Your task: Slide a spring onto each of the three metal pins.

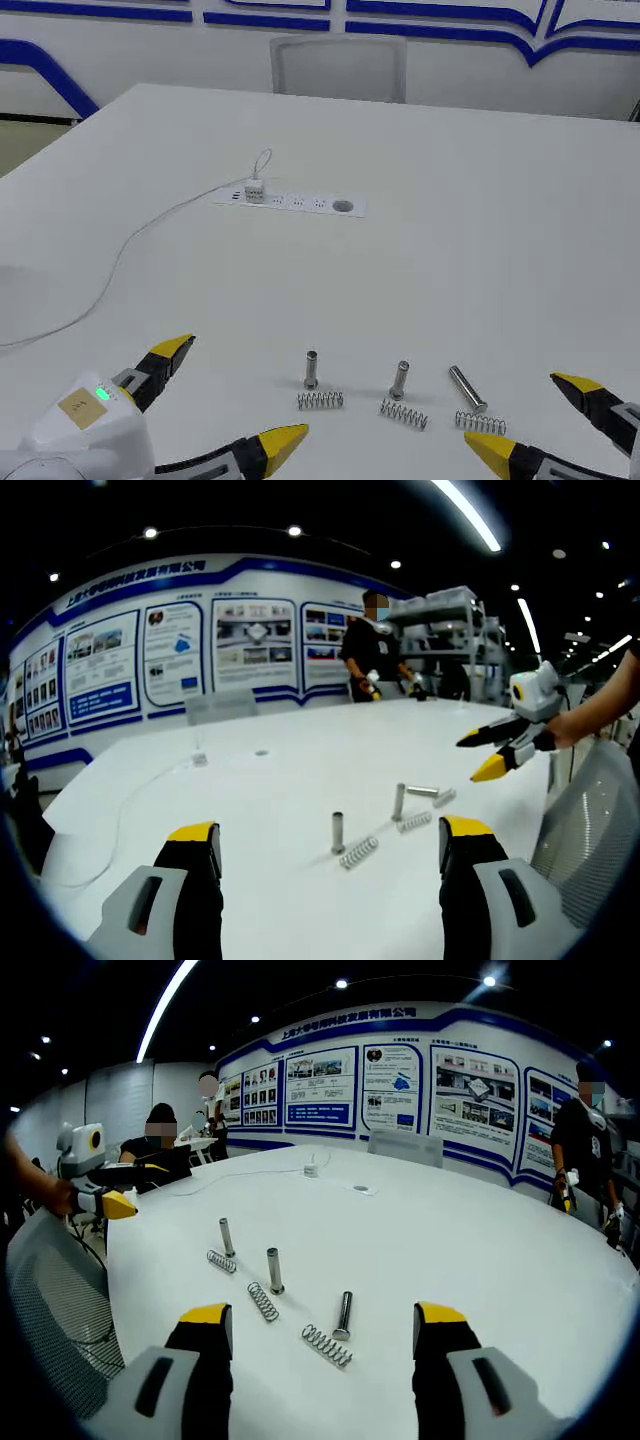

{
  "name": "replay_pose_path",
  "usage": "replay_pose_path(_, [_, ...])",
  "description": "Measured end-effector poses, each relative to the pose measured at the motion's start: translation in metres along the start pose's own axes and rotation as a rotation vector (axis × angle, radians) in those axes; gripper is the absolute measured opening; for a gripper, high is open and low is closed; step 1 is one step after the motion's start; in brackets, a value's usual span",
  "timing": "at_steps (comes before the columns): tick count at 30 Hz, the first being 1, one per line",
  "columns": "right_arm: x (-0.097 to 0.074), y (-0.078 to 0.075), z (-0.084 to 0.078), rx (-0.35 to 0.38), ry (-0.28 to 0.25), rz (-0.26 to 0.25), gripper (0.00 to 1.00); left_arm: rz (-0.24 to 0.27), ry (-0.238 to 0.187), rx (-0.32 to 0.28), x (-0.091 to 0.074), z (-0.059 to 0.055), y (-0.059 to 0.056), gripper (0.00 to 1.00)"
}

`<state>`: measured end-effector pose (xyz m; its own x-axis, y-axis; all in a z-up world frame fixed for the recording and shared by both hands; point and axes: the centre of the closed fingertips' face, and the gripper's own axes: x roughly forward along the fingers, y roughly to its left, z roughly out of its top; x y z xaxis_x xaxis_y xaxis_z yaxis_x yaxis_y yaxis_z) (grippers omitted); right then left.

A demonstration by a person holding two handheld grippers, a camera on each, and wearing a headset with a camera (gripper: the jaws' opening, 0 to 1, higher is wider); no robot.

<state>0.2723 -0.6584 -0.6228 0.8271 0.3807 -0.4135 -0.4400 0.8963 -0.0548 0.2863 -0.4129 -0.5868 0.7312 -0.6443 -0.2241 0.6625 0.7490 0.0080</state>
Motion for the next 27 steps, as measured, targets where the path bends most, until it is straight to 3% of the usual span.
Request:
replay_pose_path(8, [0.015,-0.006,0.0,-0.039,0.04,0.008,0.67,0.013,0.004,0.003,-0.001,-0.001,0.003,0.92])
replay_pose_path(18, [0.036,-0.017,-0.009,-0.17,0.152,-0.014,0.59,0.02,0.024,-0.008,0.0,-0.007,0.006,0.91])
replay_pose_path(27, [0.056,-0.019,-0.014,-0.169,0.18,0.001,0.54,0.02,0.041,-0.016,0.001,-0.01,0.006,0.91])
